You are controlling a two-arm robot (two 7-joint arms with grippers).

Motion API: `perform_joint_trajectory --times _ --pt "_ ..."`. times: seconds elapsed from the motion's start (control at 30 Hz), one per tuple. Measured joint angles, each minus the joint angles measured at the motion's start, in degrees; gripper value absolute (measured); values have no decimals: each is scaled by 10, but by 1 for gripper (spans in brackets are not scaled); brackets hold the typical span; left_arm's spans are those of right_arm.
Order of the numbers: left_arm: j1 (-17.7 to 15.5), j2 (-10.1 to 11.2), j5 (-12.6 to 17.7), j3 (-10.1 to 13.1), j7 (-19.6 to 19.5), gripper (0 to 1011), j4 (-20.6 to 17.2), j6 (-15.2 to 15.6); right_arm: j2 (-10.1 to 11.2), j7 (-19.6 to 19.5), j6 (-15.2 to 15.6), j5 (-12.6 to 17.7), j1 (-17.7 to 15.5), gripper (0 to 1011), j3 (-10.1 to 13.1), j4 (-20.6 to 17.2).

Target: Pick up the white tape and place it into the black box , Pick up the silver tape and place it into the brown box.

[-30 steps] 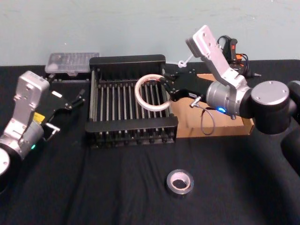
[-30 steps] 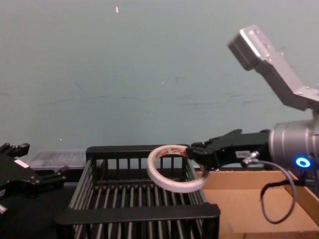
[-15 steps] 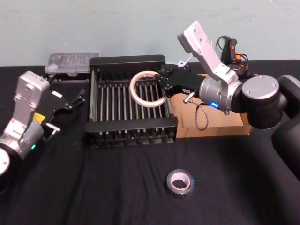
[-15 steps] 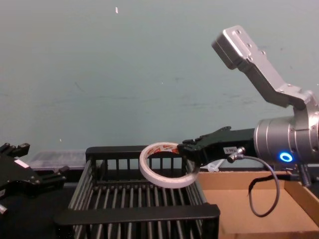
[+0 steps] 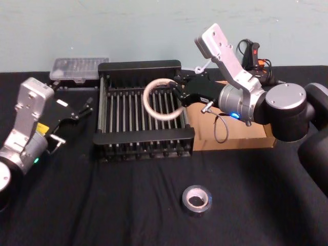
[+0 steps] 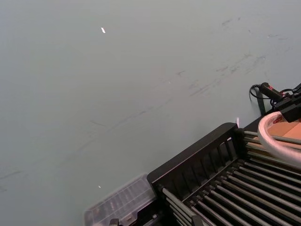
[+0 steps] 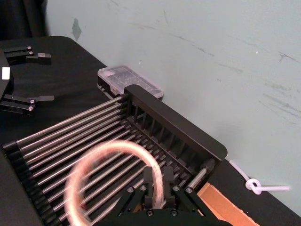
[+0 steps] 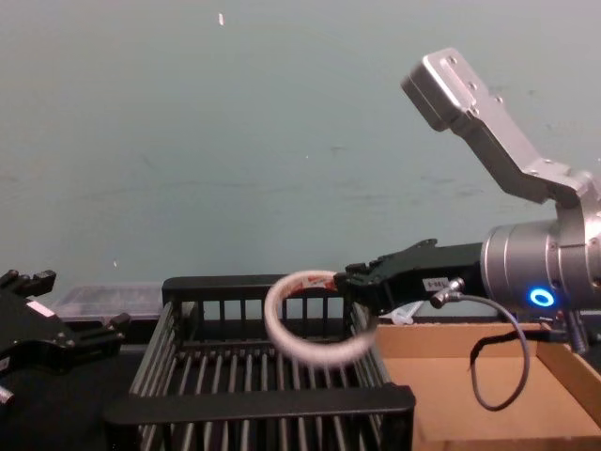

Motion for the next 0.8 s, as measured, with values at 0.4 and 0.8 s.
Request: perform_joint_trajectory --times 0.4,0.8 --pt "0 0 0 0 0 1001 0 0 1 0 0 1 -1 487 0 -1" --pt "0 0 0 0 0 1001 0 0 1 0 0 1 -1 849 0 -2"
